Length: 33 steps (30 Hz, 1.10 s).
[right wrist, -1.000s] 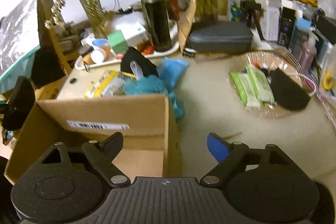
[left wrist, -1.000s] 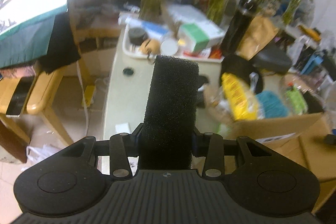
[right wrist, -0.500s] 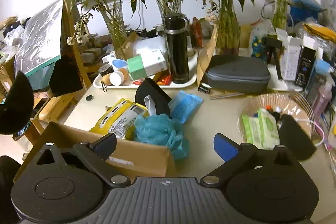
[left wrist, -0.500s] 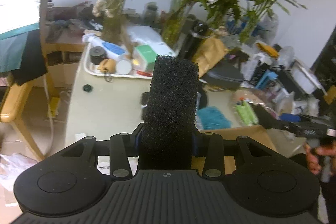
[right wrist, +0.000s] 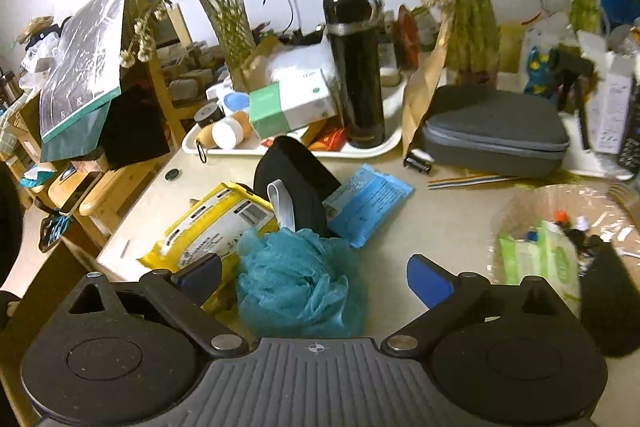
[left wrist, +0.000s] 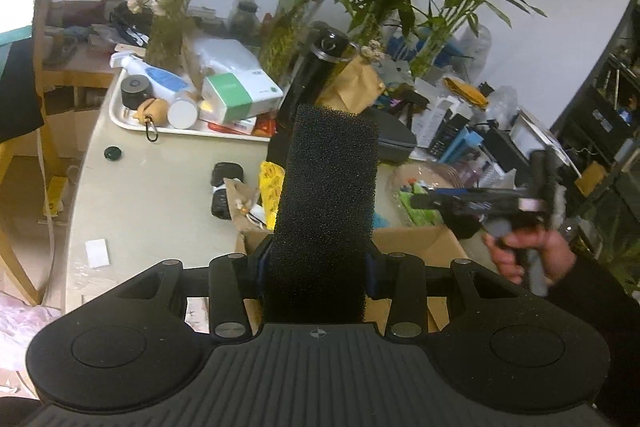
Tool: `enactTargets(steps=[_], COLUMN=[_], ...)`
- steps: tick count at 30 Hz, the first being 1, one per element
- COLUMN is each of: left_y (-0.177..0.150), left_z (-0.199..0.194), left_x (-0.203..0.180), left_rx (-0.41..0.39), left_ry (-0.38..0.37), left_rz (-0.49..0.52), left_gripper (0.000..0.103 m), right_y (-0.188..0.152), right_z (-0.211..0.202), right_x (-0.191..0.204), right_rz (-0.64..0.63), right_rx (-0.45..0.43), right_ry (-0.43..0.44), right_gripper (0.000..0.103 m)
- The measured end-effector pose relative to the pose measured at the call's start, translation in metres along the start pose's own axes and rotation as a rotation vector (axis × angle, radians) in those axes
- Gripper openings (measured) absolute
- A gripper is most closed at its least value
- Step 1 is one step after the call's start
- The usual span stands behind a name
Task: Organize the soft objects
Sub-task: 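Release the black sponge into the box with the left tool while the right tool grasps the blue pouf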
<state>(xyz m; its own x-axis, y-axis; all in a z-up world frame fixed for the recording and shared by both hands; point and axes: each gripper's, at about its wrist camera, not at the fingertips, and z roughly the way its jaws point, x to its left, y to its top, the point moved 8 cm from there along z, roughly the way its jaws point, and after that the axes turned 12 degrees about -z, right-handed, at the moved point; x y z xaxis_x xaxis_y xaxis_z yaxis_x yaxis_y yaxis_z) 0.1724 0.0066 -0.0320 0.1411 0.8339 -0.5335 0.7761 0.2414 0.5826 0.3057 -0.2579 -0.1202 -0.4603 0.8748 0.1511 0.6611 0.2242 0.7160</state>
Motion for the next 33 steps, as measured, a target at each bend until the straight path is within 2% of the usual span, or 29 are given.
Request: enactTargets(steps=[5, 10, 13, 16, 18, 19, 21, 24, 27, 33], left_y=[-0.007, -0.018, -0.026, -0.033, -0.038, -0.04, -0.044, -0.049, -0.052, -0.055], left_z=[0.006, 0.017, 0.026, 0.034, 0.039, 0.04, 0.043, 0.045, 0.048, 0.051], left_x=[-0.004, -0.01, -0.011, -0.01, -0.01, -0.01, -0.011, -0.011, -0.012, -0.008], left_rx=[0.024, 0.078, 0.11, 0.144, 0.164, 0.169, 0.179, 0.19, 0.192, 0.199], left_ry=[-0.02, -0.051, -0.046, -0.04, -0.032, -0.029, -0.024, -0.016, 0.0, 0.025], left_rz=[0.002, 0.034, 0.068, 0.086, 0.097, 0.106, 0.124, 0.147, 0.165, 0.155], left_gripper=[0.041, 0.041, 0.041, 0.041, 0.041, 0.041, 0.041, 0.042, 0.043, 0.043], right_y=[0.003, 0.002, -0.004, -0.01, -0.012, -0.012, -0.011, -0.011, -0.01, 0.001], right_z=[0.037, 0.077, 0.096, 0.106, 0.107, 0.106, 0.104, 0.1, 0.094, 0.075], right_x=[-0.003, -0.003, 0.002, 0.01, 0.014, 0.014, 0.014, 0.013, 0.014, 0.01], right_rz=[-0.005, -0.01, -0.044, -0.091, -0.107, -0.112, -0.116, -0.128, -0.15, -0.14], right_rx=[0.041, 0.127, 0.191, 0.237, 0.251, 0.25, 0.24, 0.223, 0.198, 0.109], right_ry=[0.095, 0.202, 0.233, 0.246, 0.254, 0.258, 0.252, 0.245, 0.236, 0.202], right_gripper=[0.098, 0.095, 0.09, 0.081, 0.066, 0.062, 0.048, 0.034, 0.028, 0.024])
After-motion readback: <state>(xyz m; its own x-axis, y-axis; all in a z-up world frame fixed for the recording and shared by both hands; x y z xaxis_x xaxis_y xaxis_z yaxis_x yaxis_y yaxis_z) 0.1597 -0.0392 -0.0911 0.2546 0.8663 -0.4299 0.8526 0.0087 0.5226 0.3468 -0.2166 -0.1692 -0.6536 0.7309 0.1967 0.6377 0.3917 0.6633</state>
